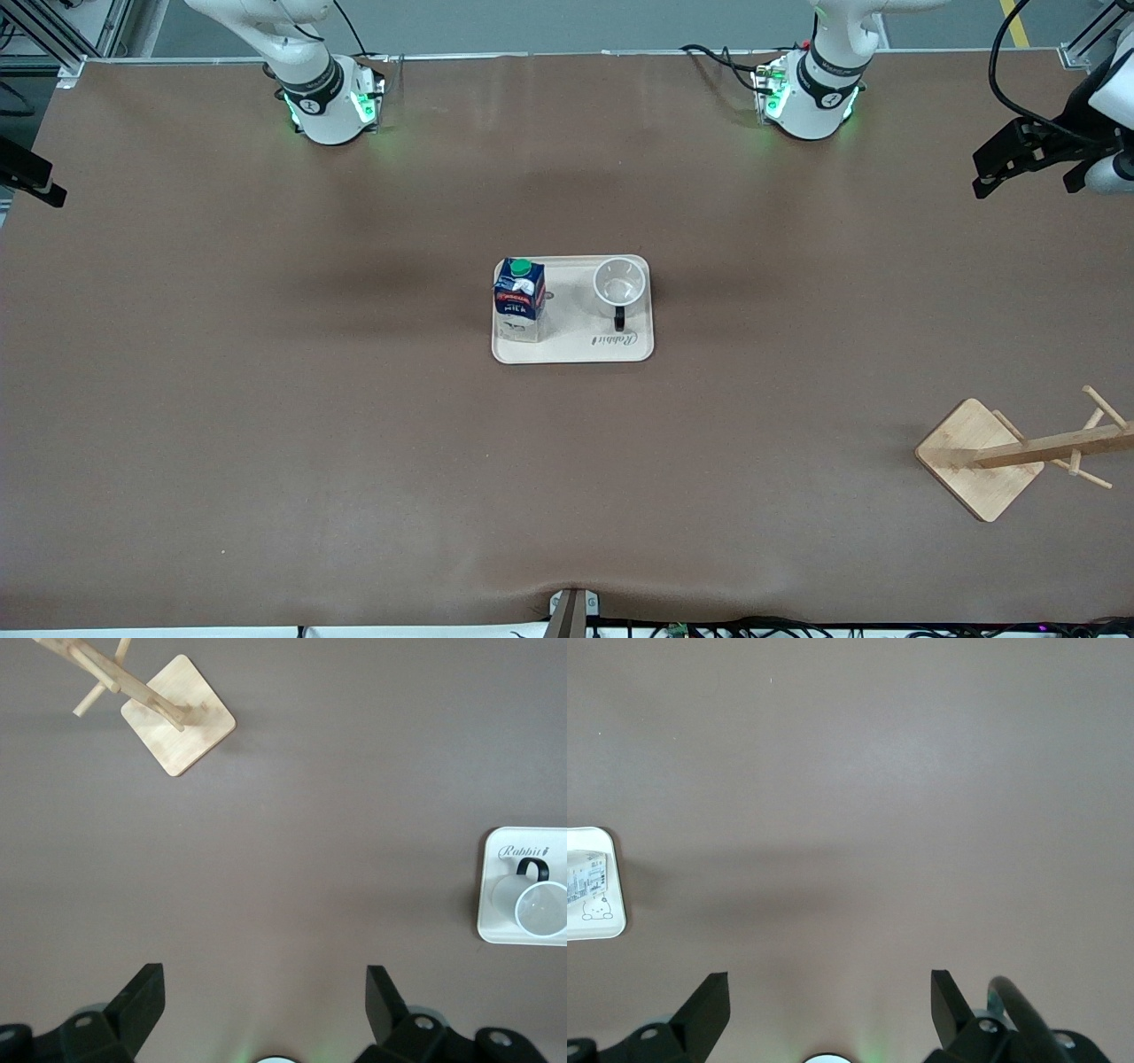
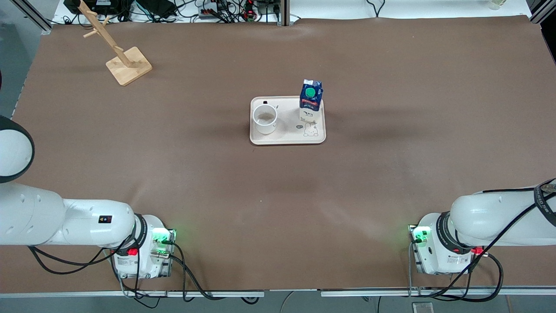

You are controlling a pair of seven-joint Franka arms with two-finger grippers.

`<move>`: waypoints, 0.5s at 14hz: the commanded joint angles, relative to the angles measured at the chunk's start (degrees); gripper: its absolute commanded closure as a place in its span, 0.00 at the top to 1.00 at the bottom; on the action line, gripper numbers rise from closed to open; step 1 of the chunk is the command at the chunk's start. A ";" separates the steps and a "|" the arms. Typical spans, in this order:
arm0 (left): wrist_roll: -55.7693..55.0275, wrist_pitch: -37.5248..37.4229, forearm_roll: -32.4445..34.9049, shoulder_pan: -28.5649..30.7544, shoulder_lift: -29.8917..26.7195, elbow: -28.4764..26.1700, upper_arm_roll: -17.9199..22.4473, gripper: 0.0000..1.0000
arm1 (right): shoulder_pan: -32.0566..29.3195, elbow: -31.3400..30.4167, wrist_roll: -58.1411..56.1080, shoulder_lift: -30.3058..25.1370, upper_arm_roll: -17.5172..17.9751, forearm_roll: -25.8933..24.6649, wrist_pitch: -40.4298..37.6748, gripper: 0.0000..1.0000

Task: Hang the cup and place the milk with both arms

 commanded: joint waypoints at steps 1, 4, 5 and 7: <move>0.85 -1.65 -0.17 0.47 -0.03 1.04 -0.30 1.00 | -0.64 0.84 -0.23 0.27 0.28 0.29 -0.57 1.00; 0.68 -1.65 -0.17 0.39 0.41 1.57 -0.30 1.00 | -0.64 0.84 -0.24 0.27 0.28 0.21 -0.57 1.00; 0.24 -1.65 -0.17 0.30 0.49 1.57 -0.30 1.00 | -0.64 0.84 -0.24 0.27 0.20 0.21 -0.57 1.00; 0.06 -1.65 -0.08 0.21 1.37 0.69 -0.65 1.00 | -0.64 0.84 -0.24 0.27 0.20 0.21 -0.57 1.00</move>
